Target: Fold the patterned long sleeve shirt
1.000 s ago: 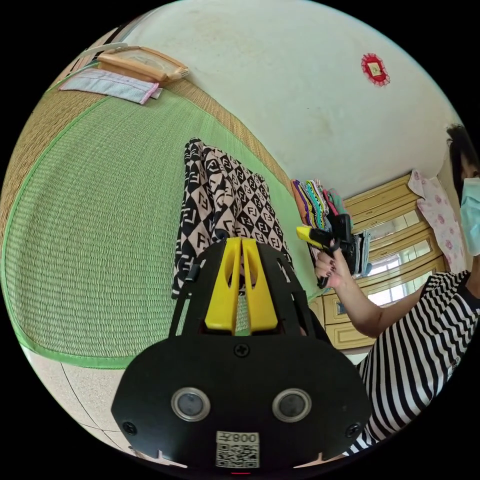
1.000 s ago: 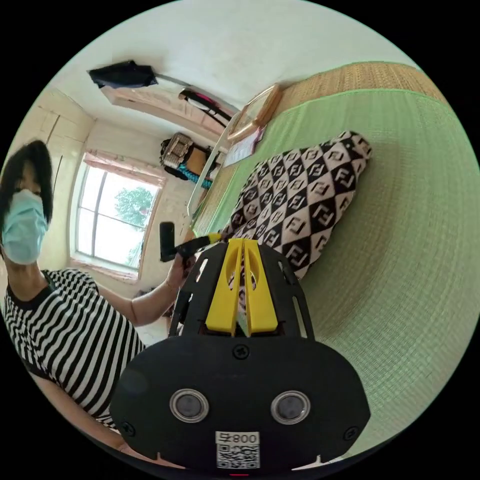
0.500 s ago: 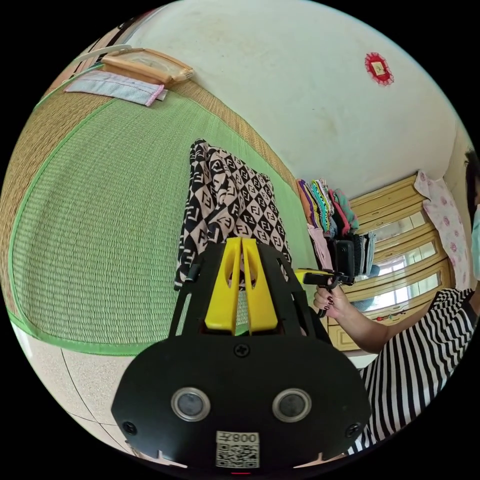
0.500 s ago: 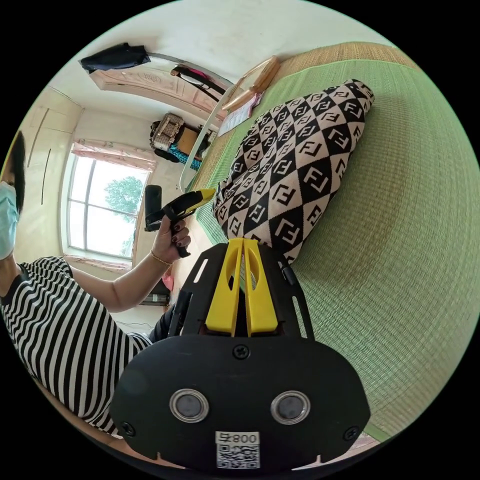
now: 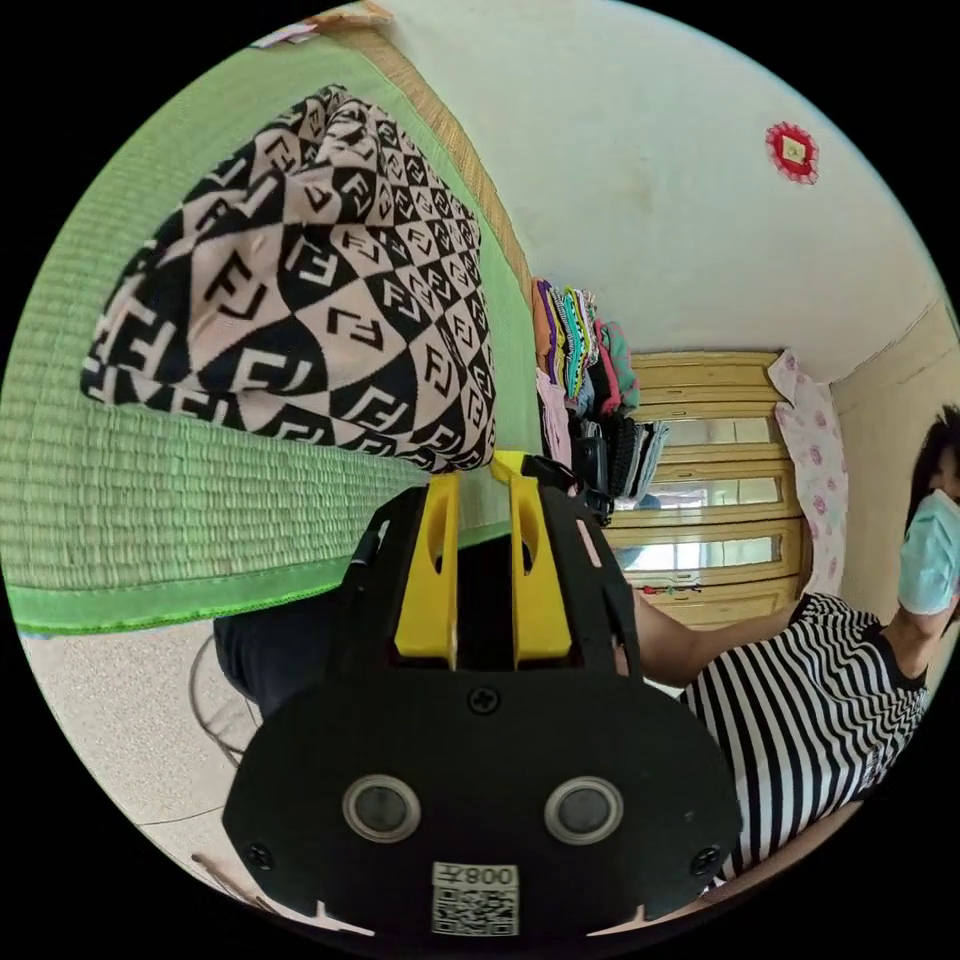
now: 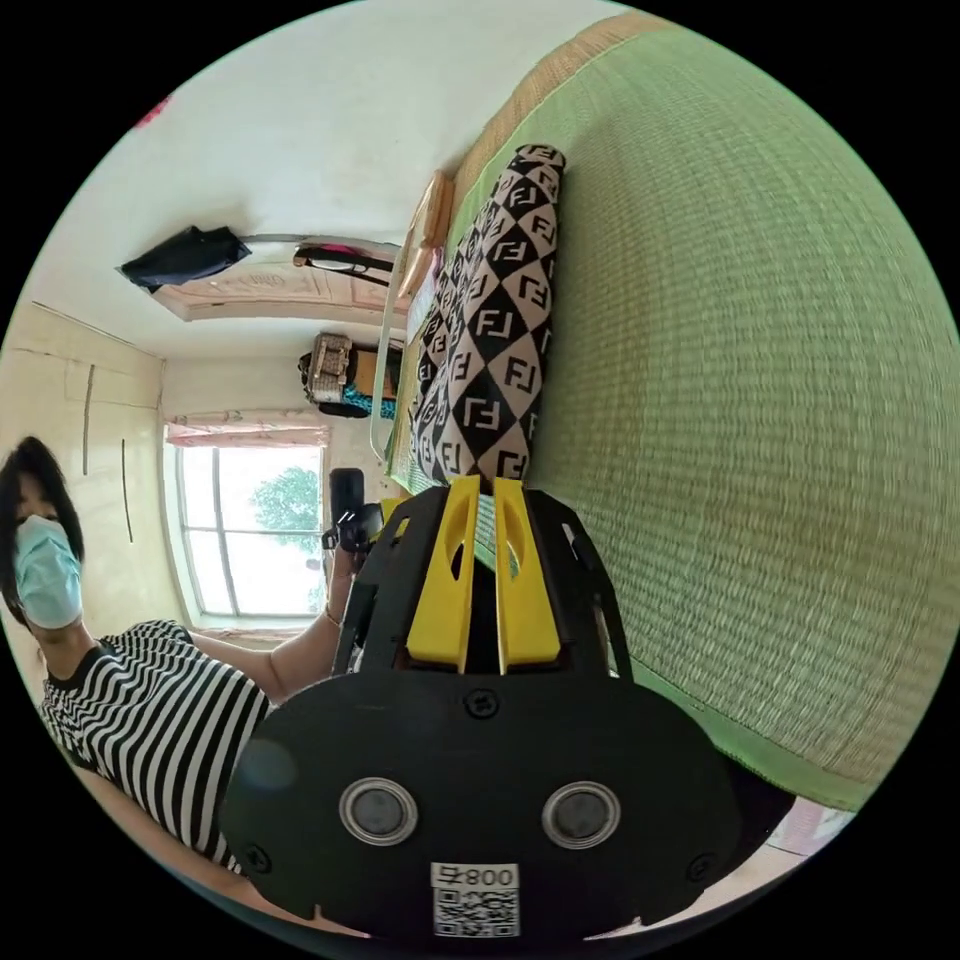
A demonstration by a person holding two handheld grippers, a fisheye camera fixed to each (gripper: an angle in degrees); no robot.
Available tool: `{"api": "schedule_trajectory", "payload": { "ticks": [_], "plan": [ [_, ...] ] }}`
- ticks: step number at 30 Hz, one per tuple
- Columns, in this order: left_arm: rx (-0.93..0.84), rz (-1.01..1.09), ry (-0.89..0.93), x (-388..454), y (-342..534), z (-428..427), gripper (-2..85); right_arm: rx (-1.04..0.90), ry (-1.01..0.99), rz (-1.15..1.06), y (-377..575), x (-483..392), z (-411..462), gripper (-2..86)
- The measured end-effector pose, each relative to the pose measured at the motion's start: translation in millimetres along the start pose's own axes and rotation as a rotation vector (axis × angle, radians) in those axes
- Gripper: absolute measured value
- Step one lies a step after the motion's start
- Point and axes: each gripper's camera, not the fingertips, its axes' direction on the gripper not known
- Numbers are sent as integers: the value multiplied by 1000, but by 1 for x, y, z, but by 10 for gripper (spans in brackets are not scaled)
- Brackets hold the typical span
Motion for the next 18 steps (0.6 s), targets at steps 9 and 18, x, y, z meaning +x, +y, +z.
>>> {"api": "schedule_trajectory", "payload": {
  "ticks": [9,18],
  "plan": [
    [-17,-82,15,-21,-21,10,80,-5,-89,109,-12,15,-24,136],
    [-9,-54,48,-28,-27,-8,52,-13,-195,126,-36,4,-21,149]
  ]
}}
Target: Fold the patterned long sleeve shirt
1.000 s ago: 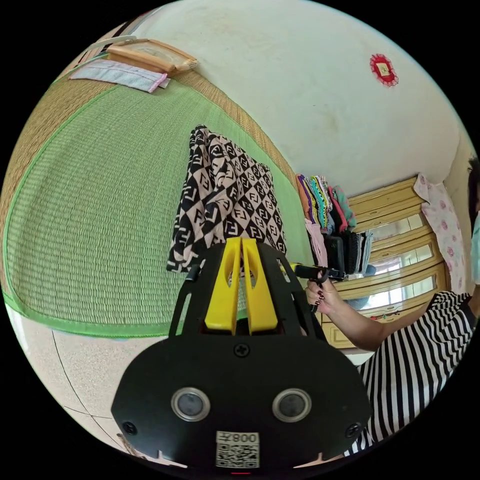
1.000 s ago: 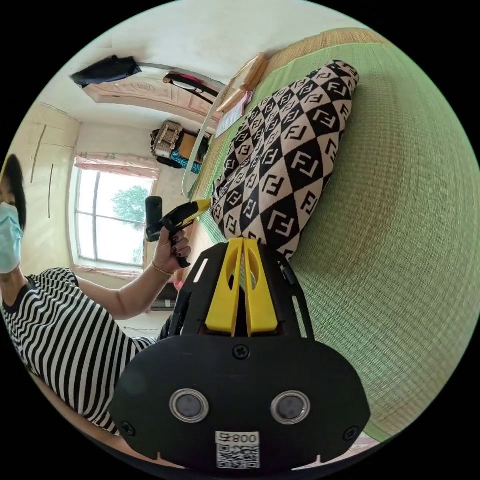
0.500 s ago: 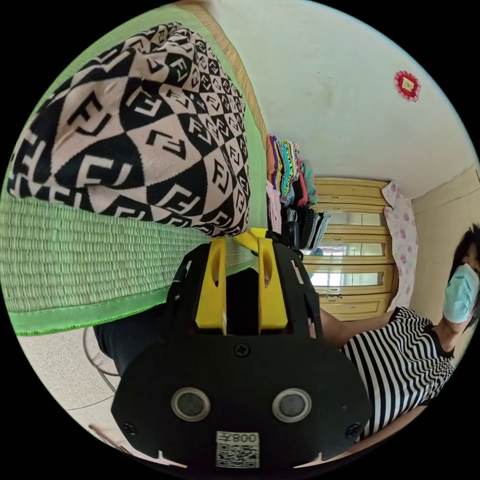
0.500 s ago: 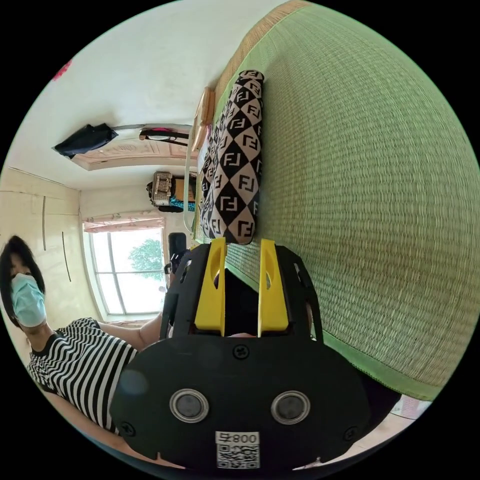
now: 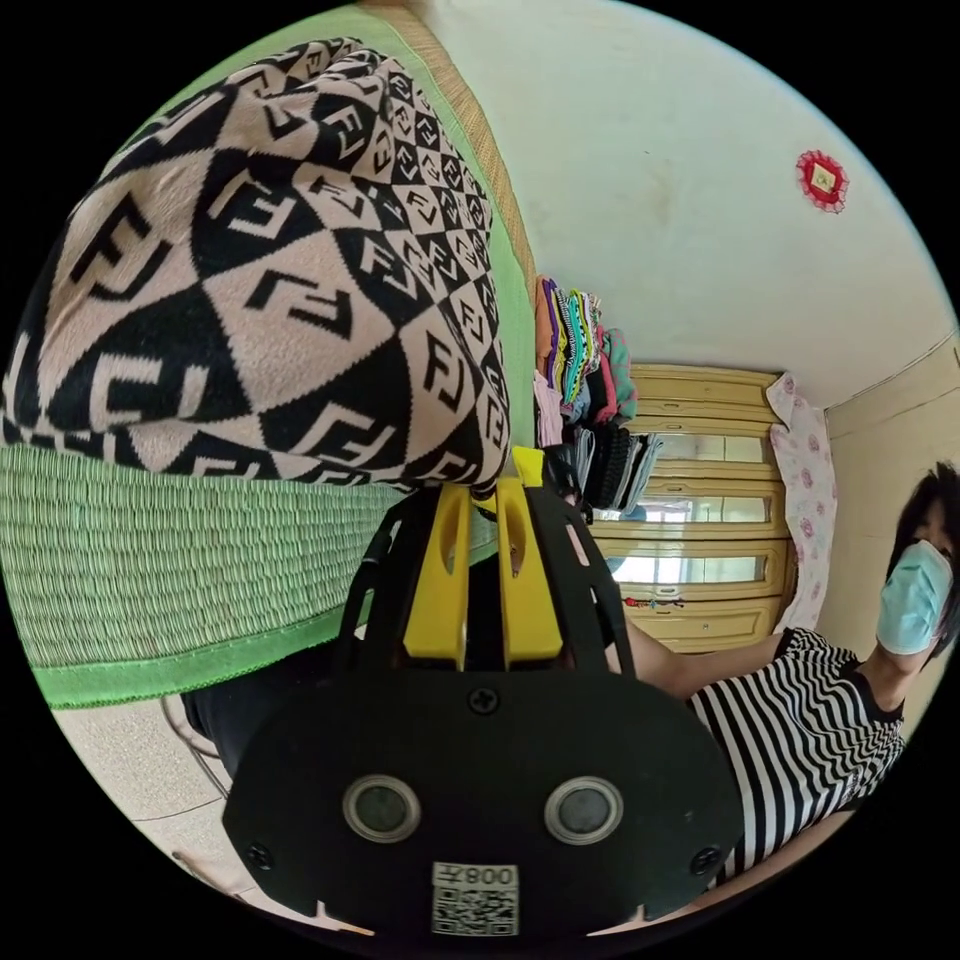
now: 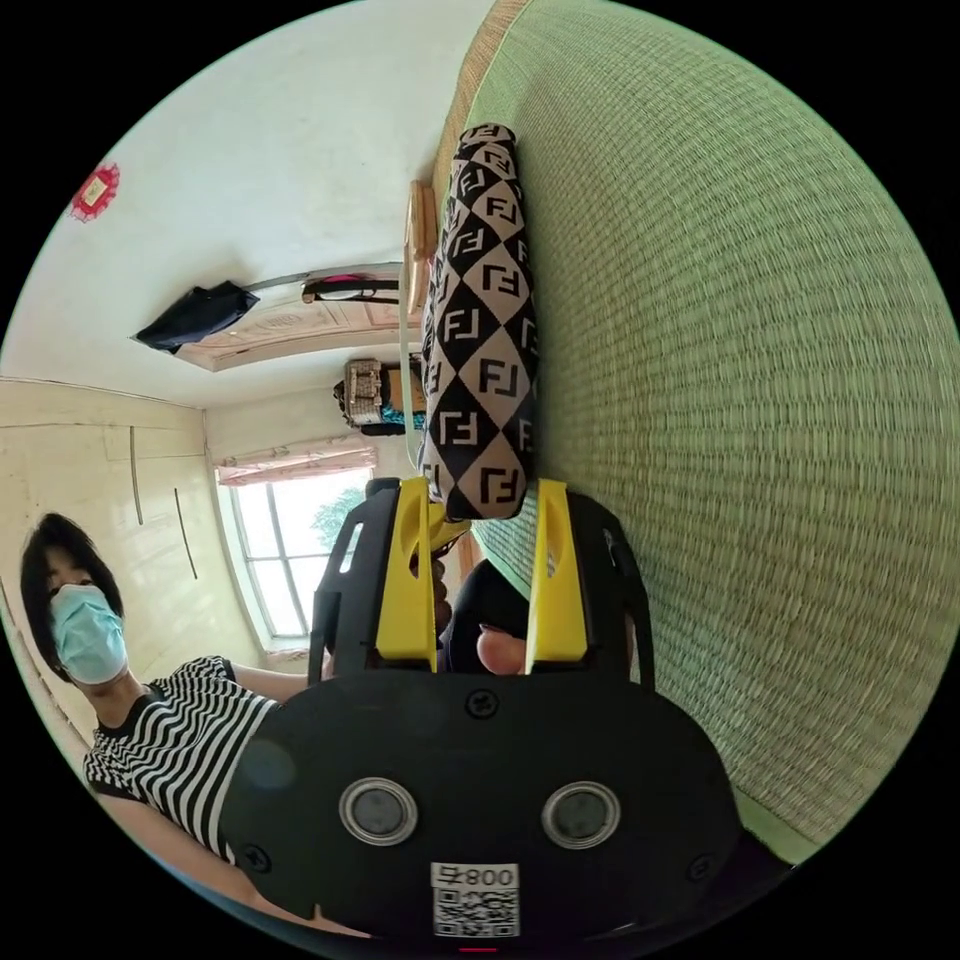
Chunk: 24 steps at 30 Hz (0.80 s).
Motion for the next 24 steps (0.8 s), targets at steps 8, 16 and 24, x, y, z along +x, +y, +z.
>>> {"api": "schedule_trajectory", "payload": {
  "ticks": [8,16,24],
  "plan": [
    [-5,13,22,-5,-5,-14,50,13,-105,41,-16,-13,12,145],
    [48,-8,65,-20,9,-50,57,-8,-62,54,-28,-49,16,117],
    [245,-194,208,-71,36,-106,138,-35,-93,54,-49,-102,23,108]
  ]
}}
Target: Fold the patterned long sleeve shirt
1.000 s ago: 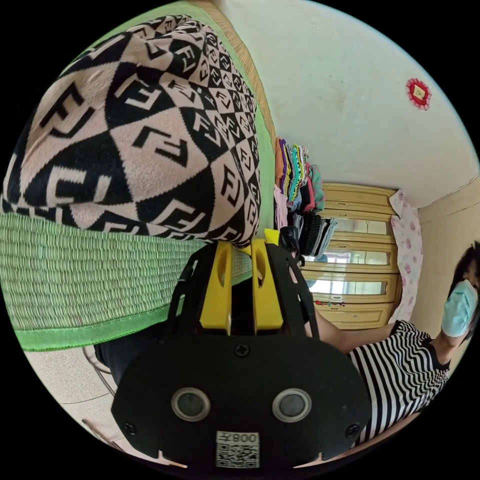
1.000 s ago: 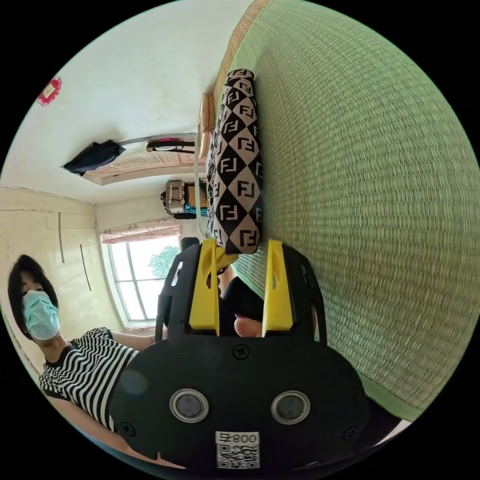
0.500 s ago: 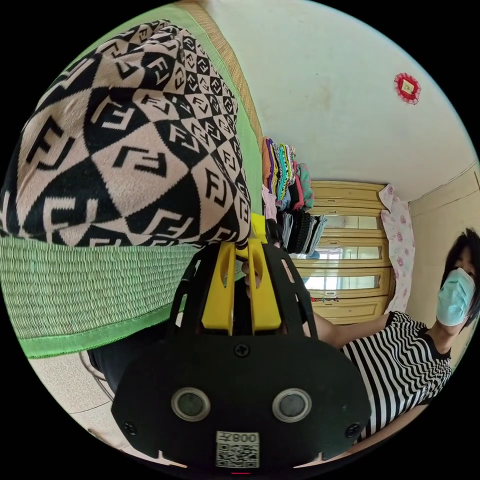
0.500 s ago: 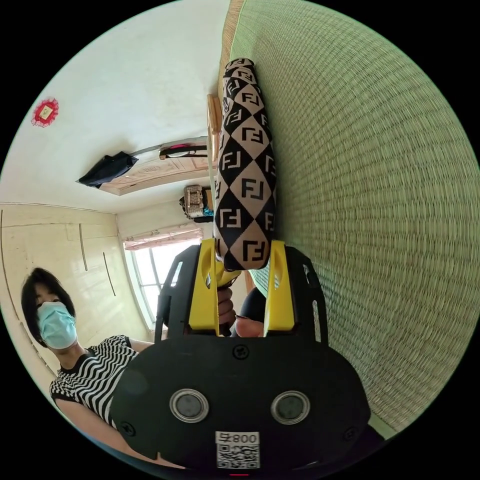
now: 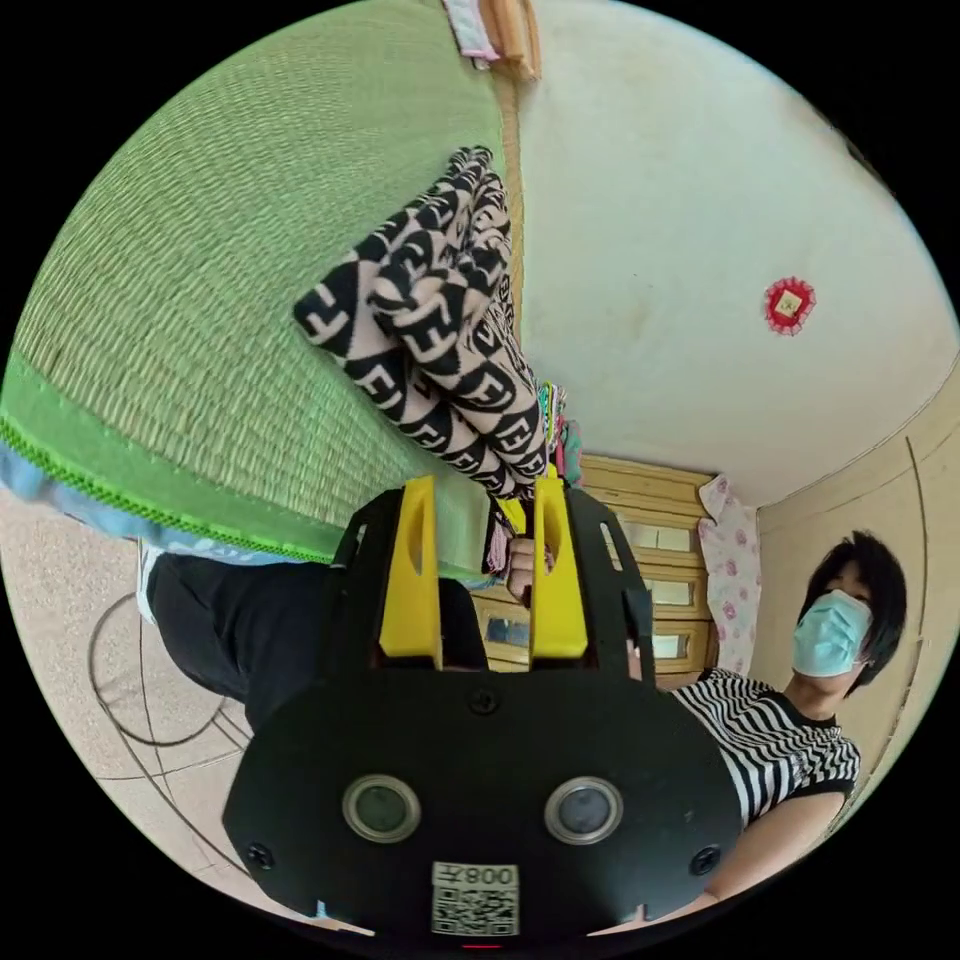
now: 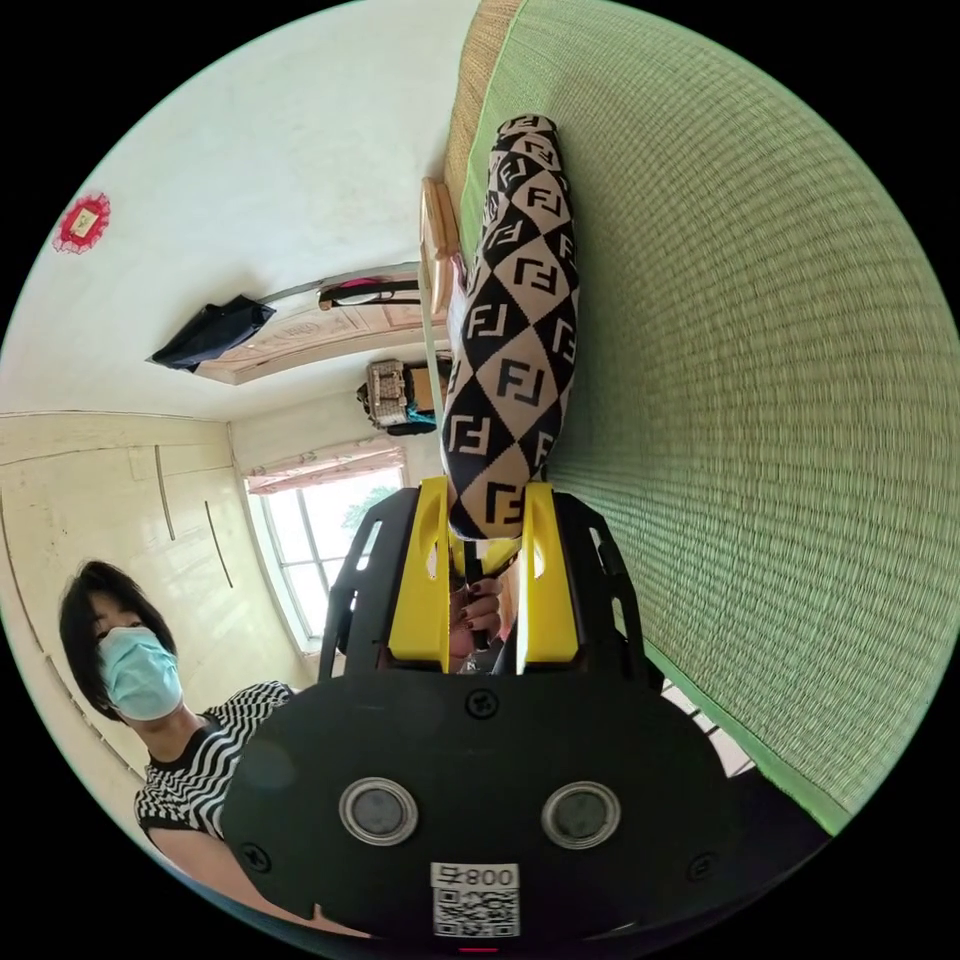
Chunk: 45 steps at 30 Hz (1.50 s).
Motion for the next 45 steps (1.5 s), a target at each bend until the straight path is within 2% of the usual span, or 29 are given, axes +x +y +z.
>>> {"api": "schedule_trajectory", "payload": {
  "ticks": [8,18,25,36,45],
  "plan": [
    [232,-122,166,-33,3,-29,165,-8,-21,-9,-22,-53,13,107],
    [267,-141,189,-44,-4,-17,132,-14,-15,-21,-39,-110,36,107],
    [202,-118,74,-37,14,4,70,3,2,-15,-38,-150,41,107],
    [72,-81,42,-37,85,44,63,23,6,8,23,-218,34,106],
    [-32,21,37,-22,140,90,60,80,-19,-45,89,-309,16,103]
  ]
}}
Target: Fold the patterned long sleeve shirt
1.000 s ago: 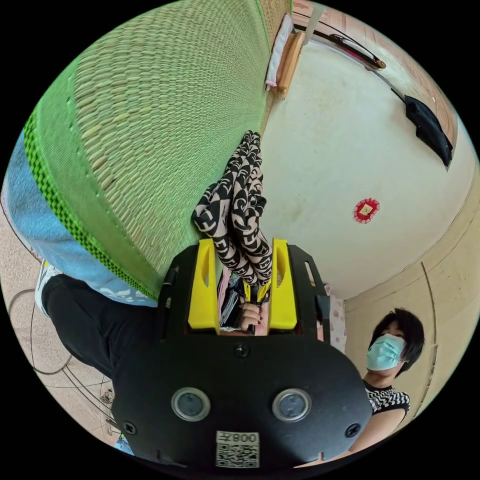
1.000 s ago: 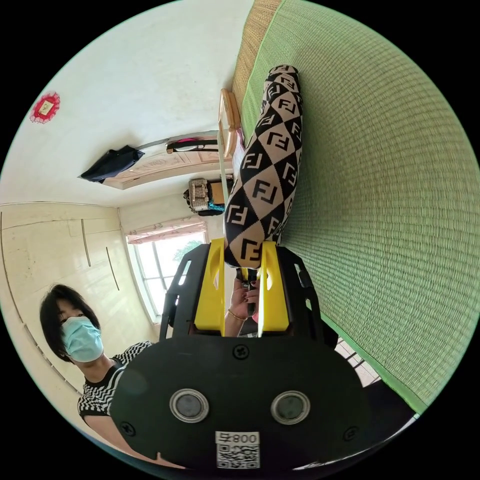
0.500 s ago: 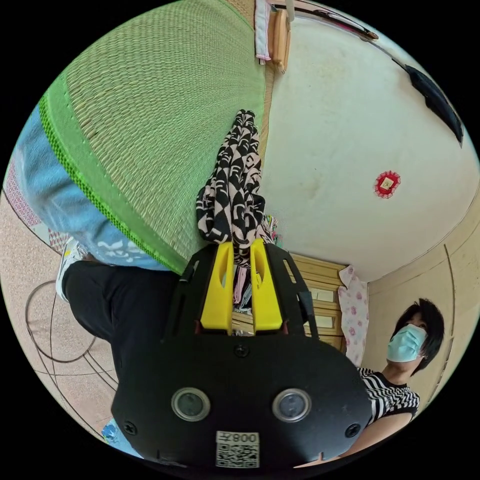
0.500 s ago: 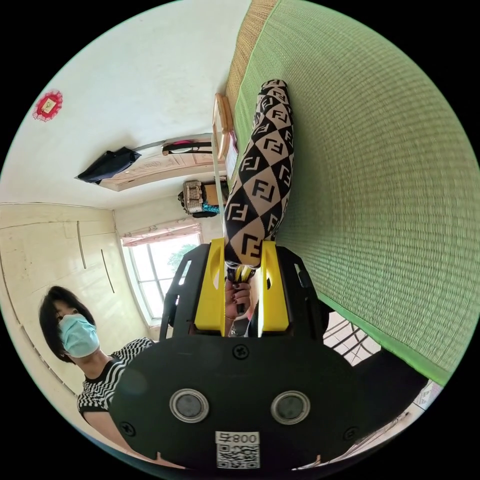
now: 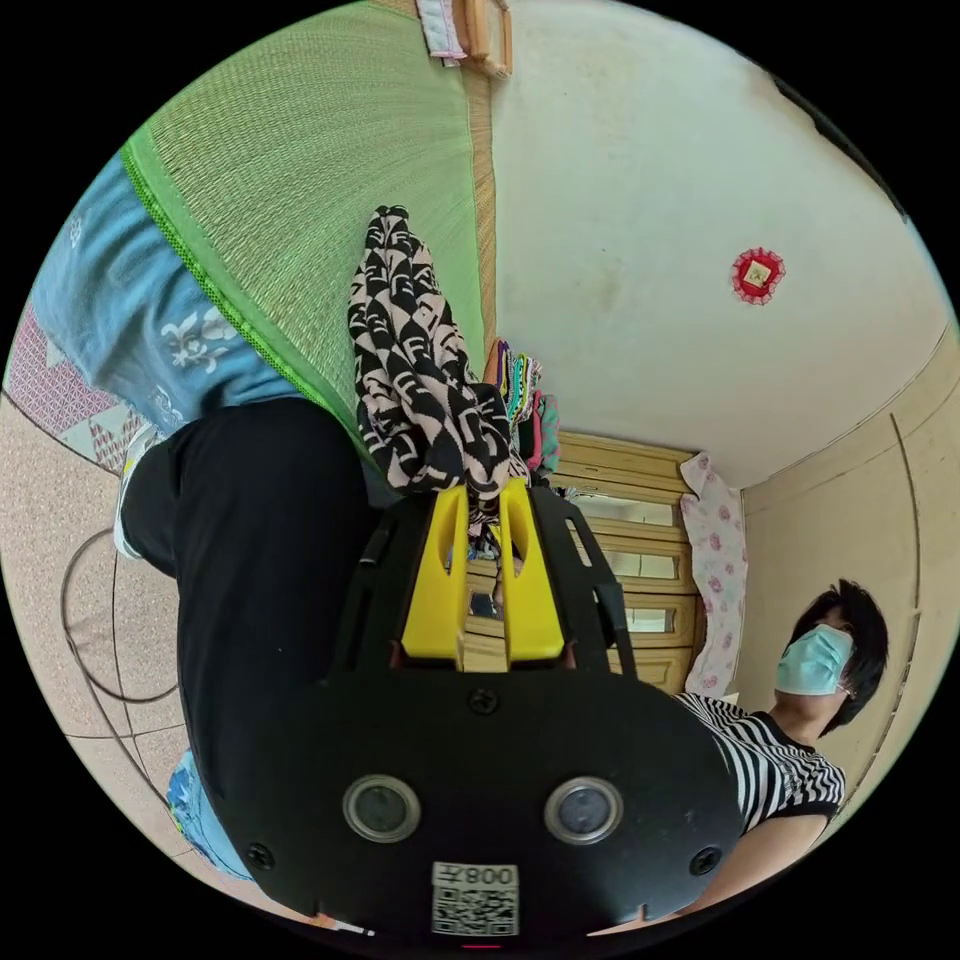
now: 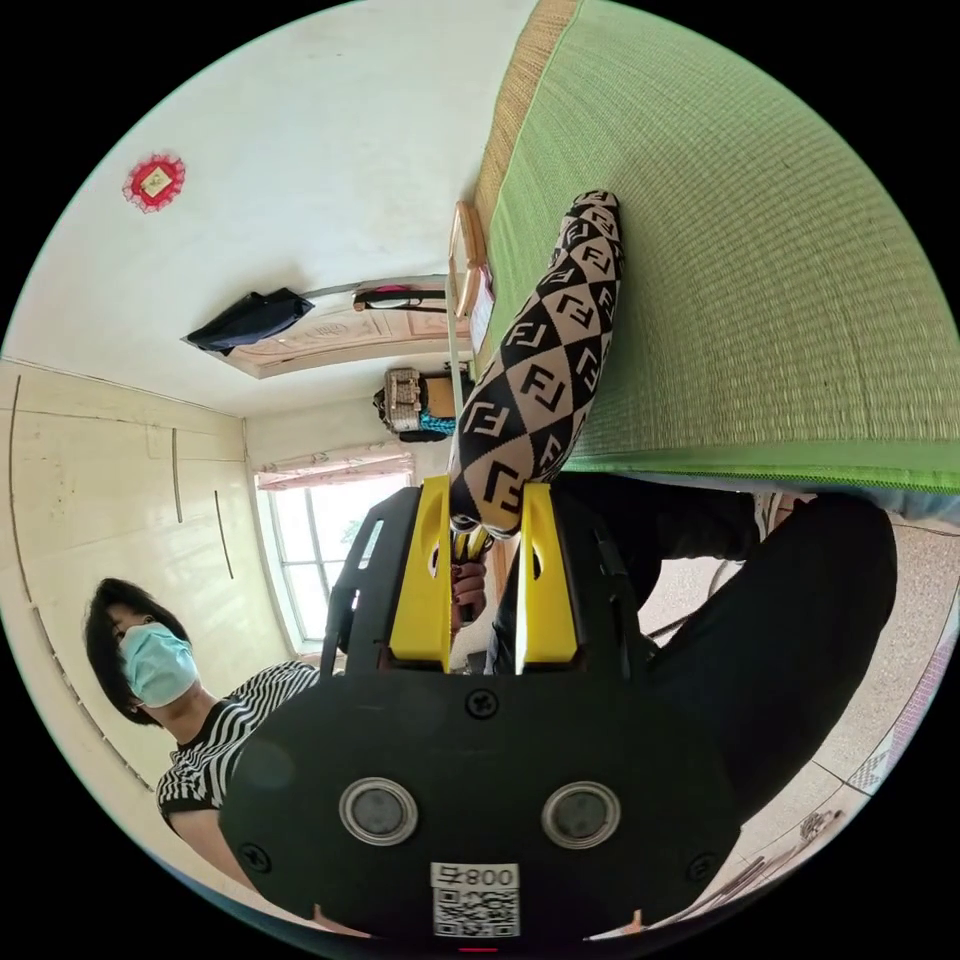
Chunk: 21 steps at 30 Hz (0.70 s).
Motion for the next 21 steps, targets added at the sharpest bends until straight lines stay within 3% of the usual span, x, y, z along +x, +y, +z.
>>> {"api": "schedule_trajectory", "payload": {
  "ticks": [21],
  "plan": [
    [-235,138,18,3,56,207,58,231,-54,-103,74,-228,-109,96]
  ]
}}
